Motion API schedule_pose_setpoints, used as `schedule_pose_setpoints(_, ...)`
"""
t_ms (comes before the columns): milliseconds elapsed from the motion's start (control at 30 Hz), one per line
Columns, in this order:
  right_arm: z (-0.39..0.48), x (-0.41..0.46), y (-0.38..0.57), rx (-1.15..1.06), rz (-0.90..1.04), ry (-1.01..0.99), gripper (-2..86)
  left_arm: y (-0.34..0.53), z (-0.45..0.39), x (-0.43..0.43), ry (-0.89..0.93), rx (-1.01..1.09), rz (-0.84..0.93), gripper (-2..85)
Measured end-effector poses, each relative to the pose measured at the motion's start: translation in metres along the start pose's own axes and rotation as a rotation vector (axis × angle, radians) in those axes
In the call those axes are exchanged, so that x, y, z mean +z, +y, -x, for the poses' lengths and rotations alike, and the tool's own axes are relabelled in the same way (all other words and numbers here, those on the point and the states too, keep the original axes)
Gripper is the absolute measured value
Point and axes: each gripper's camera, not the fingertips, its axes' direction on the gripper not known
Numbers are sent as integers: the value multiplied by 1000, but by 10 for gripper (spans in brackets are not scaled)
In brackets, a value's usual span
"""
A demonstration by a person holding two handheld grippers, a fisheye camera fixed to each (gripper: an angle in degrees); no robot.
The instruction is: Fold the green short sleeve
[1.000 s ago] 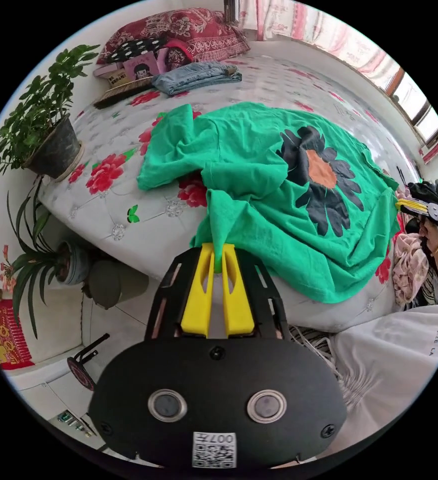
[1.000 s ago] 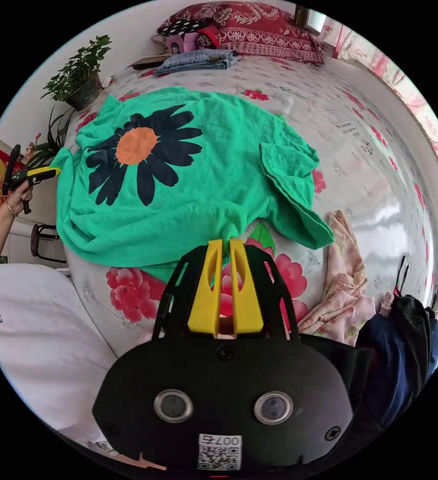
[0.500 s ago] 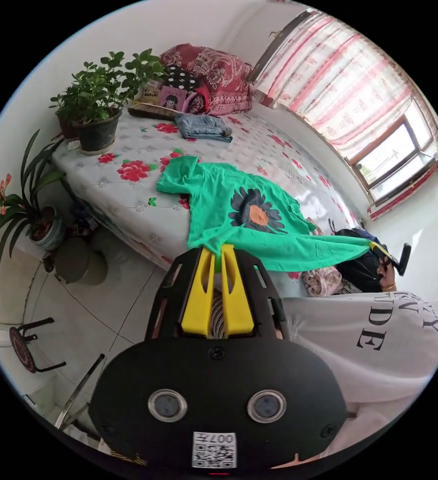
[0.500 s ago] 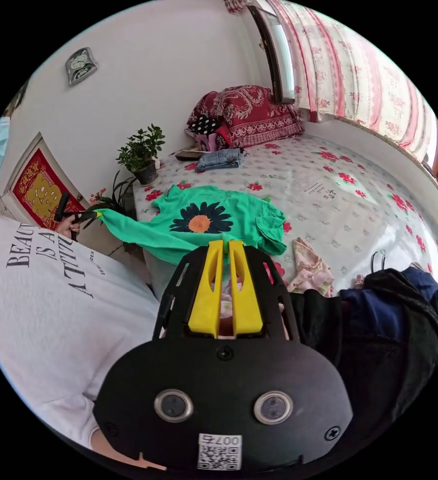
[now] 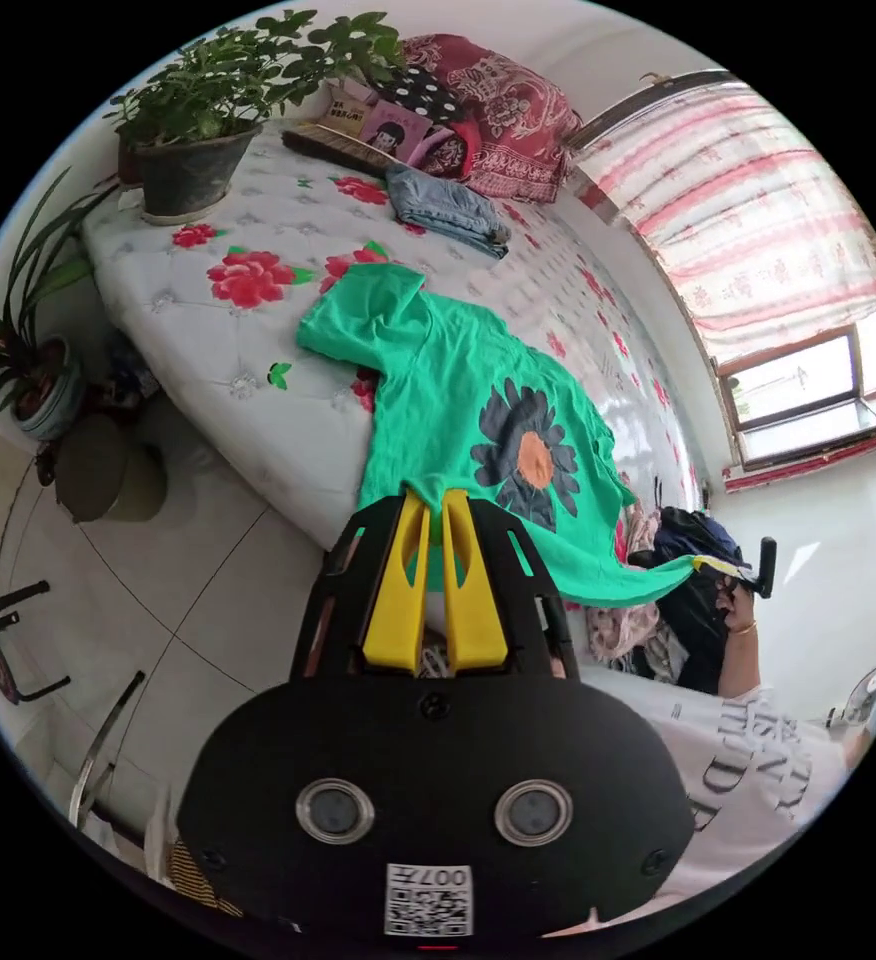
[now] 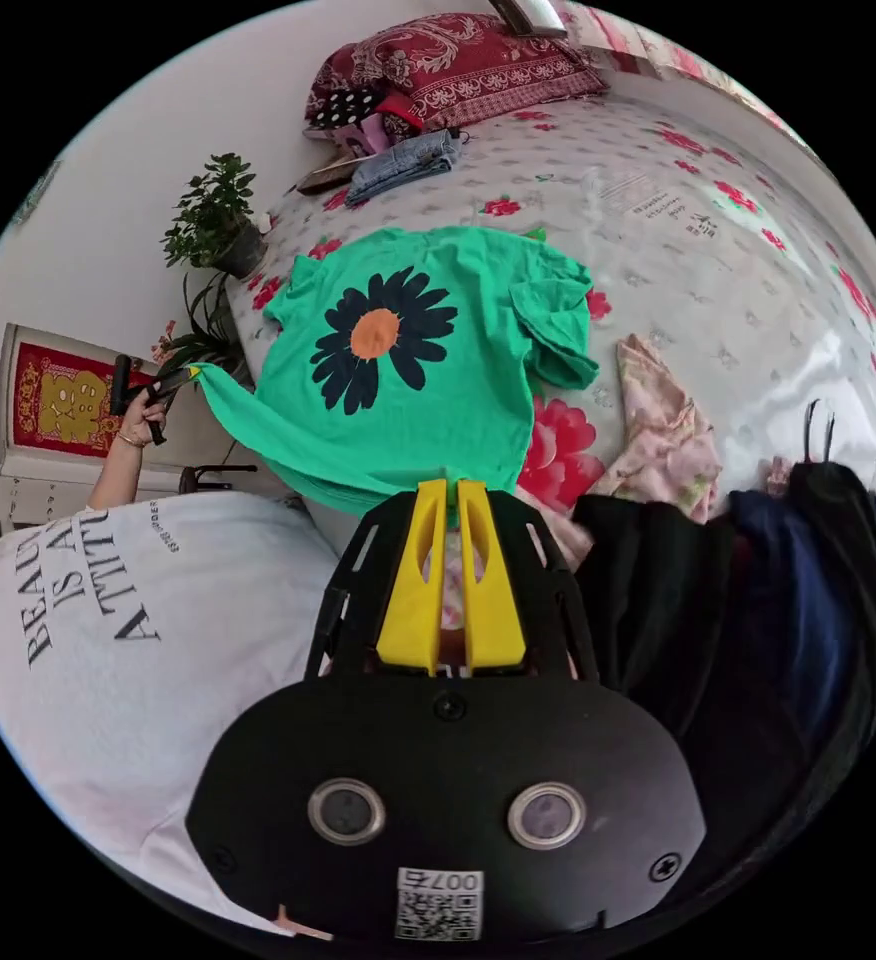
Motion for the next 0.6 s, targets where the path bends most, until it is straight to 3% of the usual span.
schedule_pose_setpoints(67, 3, -38, -60, -10, -84, 130, -1, -79, -30, -28, 108, -21, -127, -9)
schedule_pose_setpoints(167, 26, -160, -128, 20, -385, 279, -2, -149, -101, -113, 179, 65, -336, -9)
schedule_pose_setpoints(233, 56, -271, -131, 23, -693, 272, -2, -167, -144, -172, 206, 140, -452, -9)
schedule_pose_setpoints(367, 106, -368, -92, -92, -977, 324, -2, -148, -212, -284, 181, 315, -663, -9)
schedule_pose_setpoints(467, 125, -396, -47, -176, -1059, 300, -1, -109, -224, -320, 168, 385, -749, -9)
schedule_pose_setpoints(600, 126, -370, 9, -247, -1012, 270, -1, -68, -212, -316, 154, 426, -733, -9)
